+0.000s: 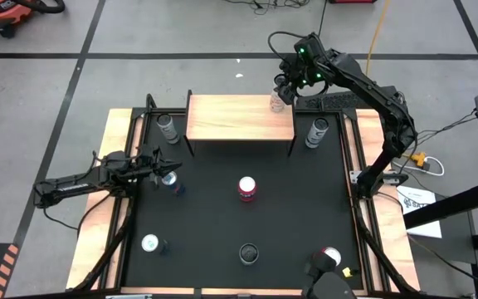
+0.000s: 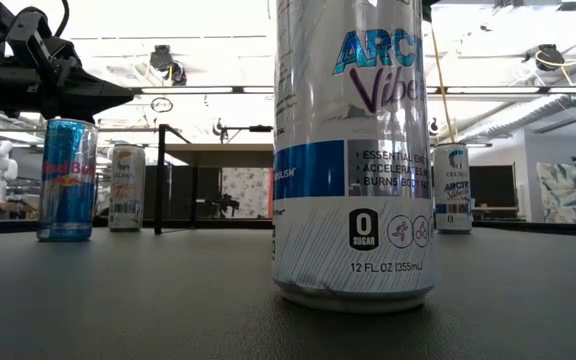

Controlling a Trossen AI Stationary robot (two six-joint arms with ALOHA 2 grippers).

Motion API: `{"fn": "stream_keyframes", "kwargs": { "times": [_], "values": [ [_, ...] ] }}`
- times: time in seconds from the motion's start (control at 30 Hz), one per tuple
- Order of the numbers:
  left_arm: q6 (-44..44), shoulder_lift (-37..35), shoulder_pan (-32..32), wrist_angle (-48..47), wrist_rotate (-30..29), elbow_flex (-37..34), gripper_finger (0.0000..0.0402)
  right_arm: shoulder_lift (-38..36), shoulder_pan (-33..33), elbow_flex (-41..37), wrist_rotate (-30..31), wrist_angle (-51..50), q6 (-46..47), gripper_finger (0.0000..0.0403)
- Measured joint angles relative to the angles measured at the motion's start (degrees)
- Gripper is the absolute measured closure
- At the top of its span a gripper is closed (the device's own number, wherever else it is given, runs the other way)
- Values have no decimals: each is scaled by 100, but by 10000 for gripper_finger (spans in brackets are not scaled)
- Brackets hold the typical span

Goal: Place canned beverage on shelf
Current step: Put the bottom white-yellow soda can on the shelf

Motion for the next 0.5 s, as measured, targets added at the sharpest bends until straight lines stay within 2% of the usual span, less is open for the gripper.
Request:
{"fn": "stream_keyframes", "kwargs": {
  "times": [0.5],
  "values": [
    [0,0,-2,2,0,-2,401,11,2,-2,7,52,8,121]
  ]
}}
